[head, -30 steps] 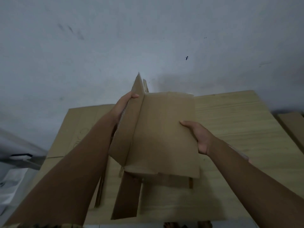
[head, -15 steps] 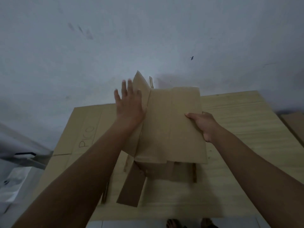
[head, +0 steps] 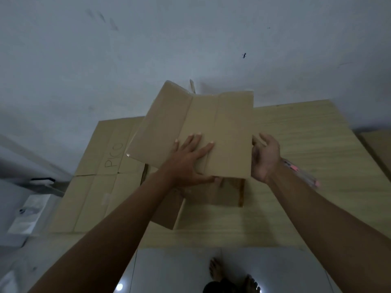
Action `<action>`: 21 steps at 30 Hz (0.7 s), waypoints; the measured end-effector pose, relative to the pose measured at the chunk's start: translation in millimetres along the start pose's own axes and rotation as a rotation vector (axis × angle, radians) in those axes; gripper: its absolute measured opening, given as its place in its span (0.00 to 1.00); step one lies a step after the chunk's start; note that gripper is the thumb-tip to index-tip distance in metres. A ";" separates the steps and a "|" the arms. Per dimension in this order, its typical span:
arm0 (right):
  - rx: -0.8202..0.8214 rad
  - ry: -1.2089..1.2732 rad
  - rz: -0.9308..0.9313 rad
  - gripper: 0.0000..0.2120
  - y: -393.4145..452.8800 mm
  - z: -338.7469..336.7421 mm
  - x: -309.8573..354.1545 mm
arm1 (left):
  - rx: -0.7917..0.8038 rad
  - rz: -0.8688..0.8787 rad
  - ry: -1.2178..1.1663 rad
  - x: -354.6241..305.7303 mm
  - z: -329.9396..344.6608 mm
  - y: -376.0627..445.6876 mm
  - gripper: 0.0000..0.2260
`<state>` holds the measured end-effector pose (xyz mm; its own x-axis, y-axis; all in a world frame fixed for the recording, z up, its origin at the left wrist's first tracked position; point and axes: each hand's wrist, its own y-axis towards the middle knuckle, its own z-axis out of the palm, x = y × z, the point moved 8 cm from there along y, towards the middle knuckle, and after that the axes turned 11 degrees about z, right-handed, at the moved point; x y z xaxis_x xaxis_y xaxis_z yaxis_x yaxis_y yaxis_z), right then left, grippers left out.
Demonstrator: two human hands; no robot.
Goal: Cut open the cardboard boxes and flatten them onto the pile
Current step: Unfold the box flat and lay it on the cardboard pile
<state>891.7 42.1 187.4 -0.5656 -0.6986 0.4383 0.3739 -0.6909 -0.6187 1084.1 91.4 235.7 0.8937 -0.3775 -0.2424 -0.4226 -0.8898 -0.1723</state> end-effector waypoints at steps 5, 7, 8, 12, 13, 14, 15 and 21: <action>-0.175 -0.360 -0.031 0.15 2.0 -14.1 -67.2 | -0.120 0.003 -0.095 -3.5 3.3 -4.7 0.47; -0.161 -0.617 -0.153 0.10 4.0 -6.5 -79.3 | -0.159 0.007 -0.088 -4.3 2.3 -2.5 0.45; -0.123 -0.708 -0.224 0.10 3.6 -0.3 -82.2 | -0.182 0.011 -0.074 -5.4 1.9 -1.7 0.44; -0.084 -0.633 -0.323 0.14 14.4 6.3 -76.6 | -0.203 0.033 -0.052 -10.0 3.9 -1.2 0.42; -0.091 -0.578 -0.297 0.18 20.2 5.4 -76.5 | -0.198 0.032 -0.059 -9.8 5.0 -1.9 0.42; -0.102 -0.538 -0.272 0.22 26.5 3.2 -76.7 | -0.195 0.031 -0.072 -9.2 6.0 -2.8 0.42; -0.119 -0.507 -0.248 0.23 28.0 0.5 -75.8 | -0.193 0.032 -0.085 -8.5 6.8 -3.6 0.42; -0.481 -0.529 -0.387 0.27 -20.6 -40.8 -48.7 | -0.182 0.039 -0.075 -2.2 14.0 -4.7 0.42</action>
<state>881.6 97.9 152.2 -0.1229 -0.5050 0.8543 -0.2024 -0.8300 -0.5198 1082.0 100.0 223.7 0.8607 -0.3983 -0.3170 -0.4161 -0.9092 0.0125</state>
